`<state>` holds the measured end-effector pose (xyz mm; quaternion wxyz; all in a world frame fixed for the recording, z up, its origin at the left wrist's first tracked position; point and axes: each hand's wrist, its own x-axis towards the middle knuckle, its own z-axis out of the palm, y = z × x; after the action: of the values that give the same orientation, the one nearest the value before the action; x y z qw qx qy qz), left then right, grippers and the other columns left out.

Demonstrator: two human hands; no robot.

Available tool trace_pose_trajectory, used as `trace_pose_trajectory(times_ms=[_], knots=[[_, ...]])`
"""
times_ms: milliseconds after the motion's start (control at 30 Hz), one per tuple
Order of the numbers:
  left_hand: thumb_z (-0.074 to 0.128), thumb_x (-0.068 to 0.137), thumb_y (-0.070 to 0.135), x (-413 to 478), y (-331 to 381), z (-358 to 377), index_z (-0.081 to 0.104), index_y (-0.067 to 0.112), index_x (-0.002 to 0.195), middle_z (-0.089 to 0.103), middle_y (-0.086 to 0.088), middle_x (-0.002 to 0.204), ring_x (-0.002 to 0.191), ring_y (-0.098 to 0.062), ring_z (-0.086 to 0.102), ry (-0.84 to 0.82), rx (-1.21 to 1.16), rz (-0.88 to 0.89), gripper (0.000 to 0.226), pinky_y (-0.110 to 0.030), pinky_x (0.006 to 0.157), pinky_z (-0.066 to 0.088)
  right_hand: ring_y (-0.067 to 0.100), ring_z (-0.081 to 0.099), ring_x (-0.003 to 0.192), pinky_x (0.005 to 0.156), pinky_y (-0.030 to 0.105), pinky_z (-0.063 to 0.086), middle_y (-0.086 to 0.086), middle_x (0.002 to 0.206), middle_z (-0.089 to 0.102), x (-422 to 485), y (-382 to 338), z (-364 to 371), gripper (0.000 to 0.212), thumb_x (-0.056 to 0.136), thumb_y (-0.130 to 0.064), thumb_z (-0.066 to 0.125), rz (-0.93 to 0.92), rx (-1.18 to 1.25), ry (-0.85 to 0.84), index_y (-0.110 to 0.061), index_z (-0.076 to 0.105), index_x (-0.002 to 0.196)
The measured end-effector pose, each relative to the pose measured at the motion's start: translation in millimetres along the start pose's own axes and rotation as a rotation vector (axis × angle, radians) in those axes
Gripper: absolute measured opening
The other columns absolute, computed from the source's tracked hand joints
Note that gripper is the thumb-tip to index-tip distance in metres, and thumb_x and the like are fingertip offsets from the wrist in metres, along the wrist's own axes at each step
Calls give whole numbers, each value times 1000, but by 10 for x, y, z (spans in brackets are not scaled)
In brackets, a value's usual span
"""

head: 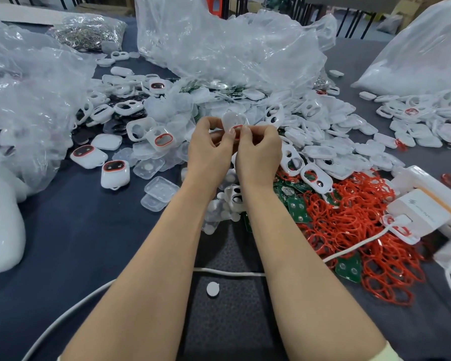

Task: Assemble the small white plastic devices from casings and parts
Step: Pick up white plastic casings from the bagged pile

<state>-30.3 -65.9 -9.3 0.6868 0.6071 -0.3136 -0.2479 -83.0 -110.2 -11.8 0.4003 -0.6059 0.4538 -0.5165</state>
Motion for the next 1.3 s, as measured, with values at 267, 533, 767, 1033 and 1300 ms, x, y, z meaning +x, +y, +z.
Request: trace_pose_trajectory(times_ms=[267, 533, 767, 1033, 1300], knots=[[51, 97, 6, 63, 27, -117, 49, 16, 99, 70, -12, 96, 86, -21, 71, -63, -80, -31, 10, -33, 86, 56, 3, 49, 49, 48, 15, 42, 1, 71, 58, 139, -63, -216, 11, 96, -9, 55, 414, 551, -440, -14, 61, 87], [49, 98, 6, 56, -13, -94, 49, 18, 97, 69, -2, 87, 74, -8, 69, -52, -82, -34, 13, -25, 79, 56, -1, 51, 48, 50, 15, 44, 0, 69, 60, 132, 32, -144, 15, 97, -10, 52, 187, 254, -368, -5, 66, 93], [54, 95, 2, 40, -34, -80, 49, 12, 112, 70, -8, 98, 89, -17, 67, -121, -34, -25, 20, -32, 91, 54, -3, 55, 49, 54, 16, 48, 0, 72, 66, 133, 58, -173, 20, 97, -12, 52, 171, 212, -342, -8, 70, 92], [53, 96, 5, 37, -48, -120, 53, 14, 104, 72, 0, 85, 79, -11, 71, -121, -153, -53, 12, -23, 78, 56, 1, 62, 61, 57, 16, 50, 1, 75, 68, 148, 72, -234, 13, 94, -10, 57, 48, 108, -401, -9, 70, 95], [50, 99, 7, 64, -62, -123, 52, 6, 107, 70, -13, 95, 87, -21, 71, -75, -95, -40, 9, -31, 84, 57, 1, 63, 55, 52, 16, 49, -8, 62, 68, 132, 51, -241, 20, 95, -20, 58, 90, 171, -401, -18, 70, 79]])
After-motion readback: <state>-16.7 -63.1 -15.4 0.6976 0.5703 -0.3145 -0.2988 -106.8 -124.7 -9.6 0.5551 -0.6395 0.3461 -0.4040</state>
